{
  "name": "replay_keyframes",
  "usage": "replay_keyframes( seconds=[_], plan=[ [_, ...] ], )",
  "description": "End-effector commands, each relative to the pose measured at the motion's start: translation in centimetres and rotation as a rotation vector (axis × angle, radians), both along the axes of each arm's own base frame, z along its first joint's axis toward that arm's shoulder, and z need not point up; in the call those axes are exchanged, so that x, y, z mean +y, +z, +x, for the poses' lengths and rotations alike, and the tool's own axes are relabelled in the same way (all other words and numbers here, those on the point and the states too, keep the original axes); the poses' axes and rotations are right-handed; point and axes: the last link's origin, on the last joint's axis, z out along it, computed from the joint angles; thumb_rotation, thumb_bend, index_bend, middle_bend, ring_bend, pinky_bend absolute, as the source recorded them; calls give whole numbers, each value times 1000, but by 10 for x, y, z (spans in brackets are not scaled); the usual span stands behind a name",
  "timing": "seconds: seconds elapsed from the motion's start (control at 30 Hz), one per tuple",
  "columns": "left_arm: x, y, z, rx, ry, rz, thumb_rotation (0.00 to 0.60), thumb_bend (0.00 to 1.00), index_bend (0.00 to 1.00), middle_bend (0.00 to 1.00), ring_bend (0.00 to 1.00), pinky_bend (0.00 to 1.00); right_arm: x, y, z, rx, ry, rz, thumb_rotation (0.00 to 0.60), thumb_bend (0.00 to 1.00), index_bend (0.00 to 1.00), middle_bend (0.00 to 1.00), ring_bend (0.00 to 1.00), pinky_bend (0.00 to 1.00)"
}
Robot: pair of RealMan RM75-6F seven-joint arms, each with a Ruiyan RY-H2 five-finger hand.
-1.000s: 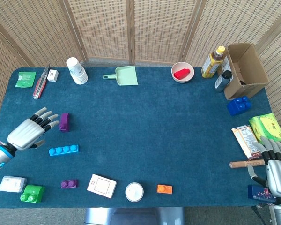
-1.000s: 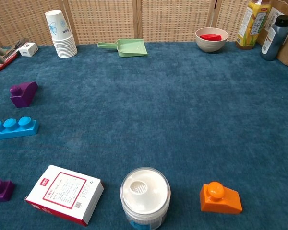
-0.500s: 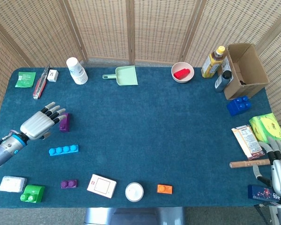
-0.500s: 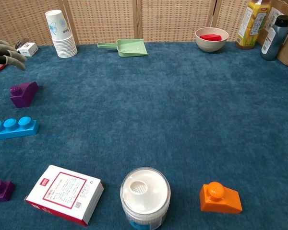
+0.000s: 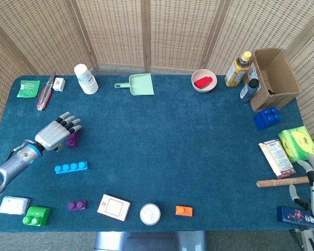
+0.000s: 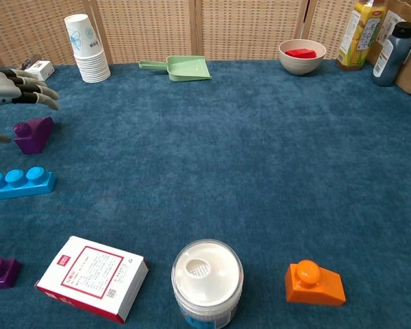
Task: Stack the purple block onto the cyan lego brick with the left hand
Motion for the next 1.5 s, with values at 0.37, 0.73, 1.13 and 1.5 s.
replay_keyframes(
  seconds=[0.37,0.73,1.13,1.5],
  plan=[
    [16,-18,8,18,1,3,600,328,141,71,0,0,6,4,-2,0,-17,-16,590,372,183,92,0,32],
    [25,-32,20,-102,85,28,600,328,274,79,0,0,9,8,-3,4,-30,-27,588,371,184,91,0,32],
    [29,-35,23,-122,136,19,600,328,474,147,23,0,10,10,-4,9,-42,-39,592,372,191,92,0,32],
    [33,-24,25,-175,165,41,600,329,614,282,115,0,12,11,-4,12,-41,-45,589,372,200,92,0,32]
  ],
)
